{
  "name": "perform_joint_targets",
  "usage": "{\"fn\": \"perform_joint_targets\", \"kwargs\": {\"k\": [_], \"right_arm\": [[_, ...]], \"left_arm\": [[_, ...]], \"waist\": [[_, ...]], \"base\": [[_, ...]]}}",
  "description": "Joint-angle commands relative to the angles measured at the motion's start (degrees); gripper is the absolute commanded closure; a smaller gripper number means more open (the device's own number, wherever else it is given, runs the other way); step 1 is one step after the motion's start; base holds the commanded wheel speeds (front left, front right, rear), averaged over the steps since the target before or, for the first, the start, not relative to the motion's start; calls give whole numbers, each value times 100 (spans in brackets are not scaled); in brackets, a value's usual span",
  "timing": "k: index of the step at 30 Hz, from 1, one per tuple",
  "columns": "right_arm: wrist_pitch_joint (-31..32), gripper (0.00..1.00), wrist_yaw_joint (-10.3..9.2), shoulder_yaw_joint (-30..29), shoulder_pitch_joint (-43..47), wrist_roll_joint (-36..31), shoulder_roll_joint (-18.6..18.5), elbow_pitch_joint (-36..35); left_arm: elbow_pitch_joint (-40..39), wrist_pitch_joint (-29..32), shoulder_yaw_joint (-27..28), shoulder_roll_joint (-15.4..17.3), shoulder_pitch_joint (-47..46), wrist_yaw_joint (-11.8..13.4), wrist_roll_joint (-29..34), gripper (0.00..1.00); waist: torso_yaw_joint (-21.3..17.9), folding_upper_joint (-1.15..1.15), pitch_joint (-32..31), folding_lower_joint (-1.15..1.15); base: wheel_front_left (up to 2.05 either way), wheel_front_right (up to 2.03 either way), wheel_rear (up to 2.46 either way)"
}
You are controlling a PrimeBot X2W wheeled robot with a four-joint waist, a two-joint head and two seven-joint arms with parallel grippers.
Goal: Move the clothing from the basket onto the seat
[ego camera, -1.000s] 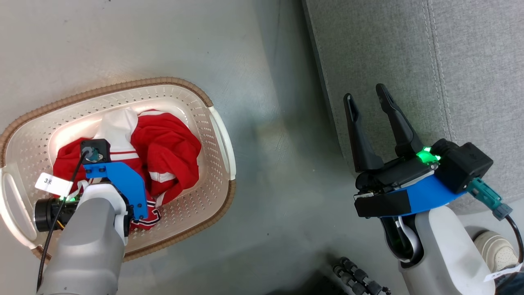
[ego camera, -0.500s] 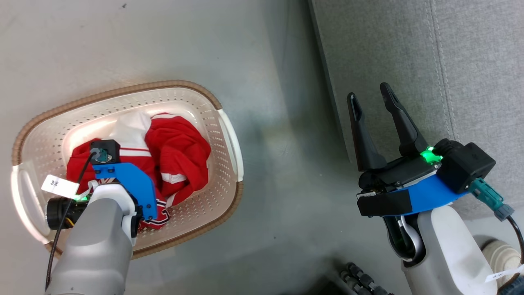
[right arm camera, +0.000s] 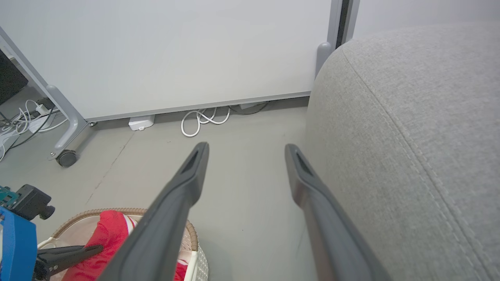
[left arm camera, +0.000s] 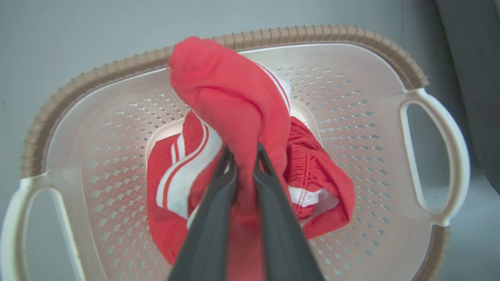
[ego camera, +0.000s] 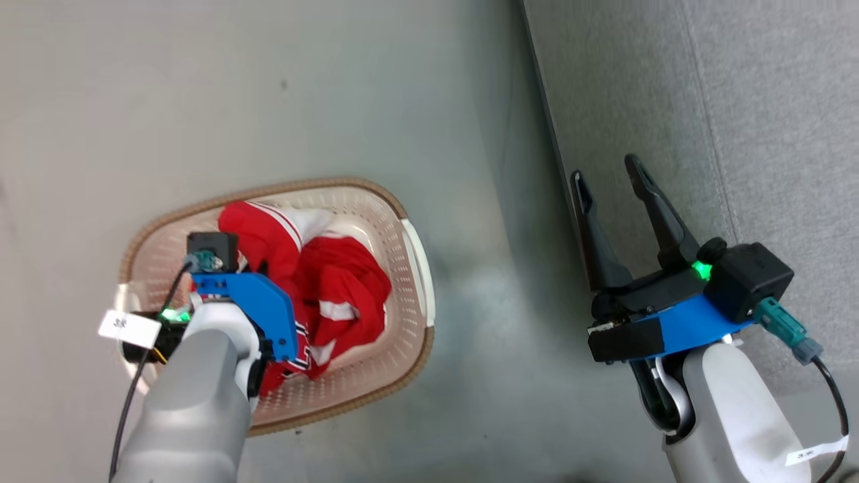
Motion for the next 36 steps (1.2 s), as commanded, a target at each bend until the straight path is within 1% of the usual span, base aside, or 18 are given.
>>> {"fn": "perform_joint_targets", "kwargs": {"k": [1,5,10,15,22,29,36], "right_arm": [[-22,0,3,-34,92,-41,-16,44],[-22,0,3,-101,252,-137,-18,222],[-22,0,3,-98,528,-218,-18,424],[-22,0,3,-115,792,-240,-18,582],[-18,0,3,-98,1098,-221,-17,708],[69,0,3,-78,1340,-202,-17,772],[216,0,3,-14,1540,-166,-17,718]], "left_arm": [[-10,-56,-41,-32,79,-48,-18,100],[-28,-187,-123,-122,301,-228,-160,100],[-152,-375,-417,-169,592,-367,-264,100],[-655,-405,-891,-177,913,-436,-751,100],[-1508,-341,-1702,-172,1151,-433,-1196,100],[-2206,-267,-2224,-171,1070,-433,-1526,100],[-2735,-98,-2673,-171,794,-338,-1784,100]], "waist": [[260,0,-469,1],[482,0,-1066,1],[765,0,-1800,1],[948,0,-2368,1],[1114,0,-2899,1],[1220,0,-3281,1],[1294,0,-3578,1]], "base": [[0,0,0],[0,0,0],[0,0,0],[0,0,0],[0,0,0],[0,0,0],[0,0,0]]}}
